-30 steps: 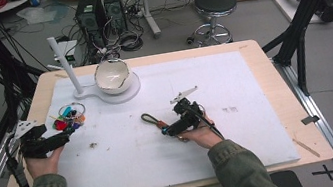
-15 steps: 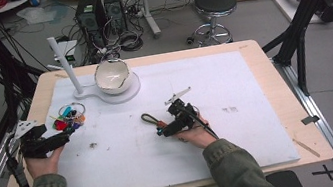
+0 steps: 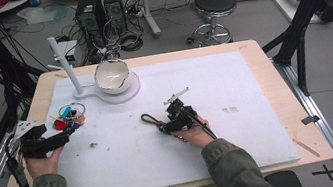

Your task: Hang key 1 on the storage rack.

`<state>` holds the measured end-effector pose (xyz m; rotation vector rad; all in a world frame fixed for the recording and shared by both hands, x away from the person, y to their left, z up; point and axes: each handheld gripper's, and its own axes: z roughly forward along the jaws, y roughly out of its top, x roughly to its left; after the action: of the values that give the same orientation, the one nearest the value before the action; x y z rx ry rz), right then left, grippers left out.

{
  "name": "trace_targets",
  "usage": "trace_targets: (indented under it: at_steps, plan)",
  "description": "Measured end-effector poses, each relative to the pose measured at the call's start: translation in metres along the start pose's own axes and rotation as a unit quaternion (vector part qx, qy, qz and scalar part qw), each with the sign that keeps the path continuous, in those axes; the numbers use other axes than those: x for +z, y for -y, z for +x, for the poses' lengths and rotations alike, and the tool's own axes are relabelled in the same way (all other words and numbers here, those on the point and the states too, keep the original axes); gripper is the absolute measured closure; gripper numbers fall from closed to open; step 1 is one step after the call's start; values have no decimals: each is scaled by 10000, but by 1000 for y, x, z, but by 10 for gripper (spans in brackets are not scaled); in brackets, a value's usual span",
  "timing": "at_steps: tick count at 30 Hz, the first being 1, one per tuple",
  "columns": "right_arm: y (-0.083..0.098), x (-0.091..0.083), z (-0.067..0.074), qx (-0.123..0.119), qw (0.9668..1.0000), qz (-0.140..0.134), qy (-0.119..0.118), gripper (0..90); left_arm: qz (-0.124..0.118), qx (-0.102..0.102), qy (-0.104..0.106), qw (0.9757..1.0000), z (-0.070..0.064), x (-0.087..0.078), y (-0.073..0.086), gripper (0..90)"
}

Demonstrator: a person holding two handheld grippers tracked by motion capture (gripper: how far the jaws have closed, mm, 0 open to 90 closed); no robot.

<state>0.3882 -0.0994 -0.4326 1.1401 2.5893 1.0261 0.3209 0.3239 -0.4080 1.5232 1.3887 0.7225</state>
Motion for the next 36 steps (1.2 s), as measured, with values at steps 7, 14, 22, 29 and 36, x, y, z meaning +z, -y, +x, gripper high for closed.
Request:
trace_targets:
  at_steps: [7,14,22,29,36]
  plan:
    - [-1,2,7,-247,9997,34,-57,587,10,13,-1,10000,0,0,0,17]
    - [-2,3,10,-280,9996,33,-53,751,12,11,-1,10000,0,0,0,17]
    - [-2,0,11,-187,9998,9,44,778,15,13,5,10000,-1,0,0,17]
    - [-5,-10,8,63,9998,-178,9,780,2,-21,19,10000,-1,0,1,17]
    - [-14,-20,10,117,9994,-320,7,779,-10,-42,22,10000,0,-2,1,17]
